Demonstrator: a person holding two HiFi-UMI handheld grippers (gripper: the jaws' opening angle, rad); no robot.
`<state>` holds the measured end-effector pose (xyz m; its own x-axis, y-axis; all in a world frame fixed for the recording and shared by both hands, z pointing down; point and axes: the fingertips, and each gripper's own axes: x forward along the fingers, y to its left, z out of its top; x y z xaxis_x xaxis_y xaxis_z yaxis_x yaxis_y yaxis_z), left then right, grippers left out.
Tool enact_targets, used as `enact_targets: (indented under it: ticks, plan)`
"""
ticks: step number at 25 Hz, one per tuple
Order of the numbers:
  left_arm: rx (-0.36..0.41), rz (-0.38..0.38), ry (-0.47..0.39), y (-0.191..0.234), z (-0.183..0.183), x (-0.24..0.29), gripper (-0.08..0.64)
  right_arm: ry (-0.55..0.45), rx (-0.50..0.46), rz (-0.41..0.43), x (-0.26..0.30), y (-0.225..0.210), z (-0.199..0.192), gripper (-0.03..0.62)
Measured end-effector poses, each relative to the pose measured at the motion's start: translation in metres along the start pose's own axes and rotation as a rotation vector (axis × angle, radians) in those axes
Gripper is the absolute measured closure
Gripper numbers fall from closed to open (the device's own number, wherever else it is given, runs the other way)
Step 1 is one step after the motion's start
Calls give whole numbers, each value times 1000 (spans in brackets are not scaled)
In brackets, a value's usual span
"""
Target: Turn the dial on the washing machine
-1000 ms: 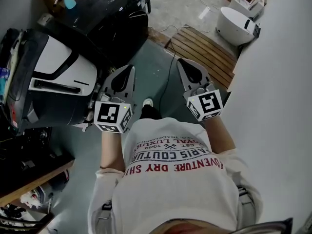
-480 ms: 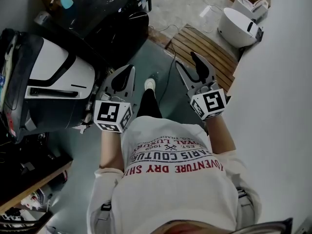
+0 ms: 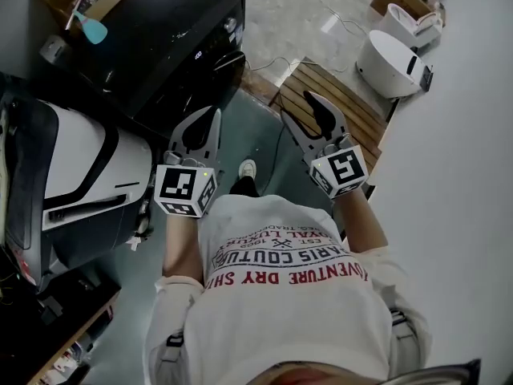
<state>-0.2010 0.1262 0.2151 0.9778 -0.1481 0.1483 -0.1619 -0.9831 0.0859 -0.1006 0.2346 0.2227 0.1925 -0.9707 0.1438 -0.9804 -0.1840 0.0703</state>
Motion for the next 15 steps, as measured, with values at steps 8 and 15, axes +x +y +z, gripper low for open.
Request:
enact_targets:
  ticks: [8,15]
  plan:
    - [20,21,-1,84,14,96,545,39,-15,23,123,-61,-6,362]
    - [-34,107,40,136,5,138,545,97,-22,112,201,-92,-17,362]
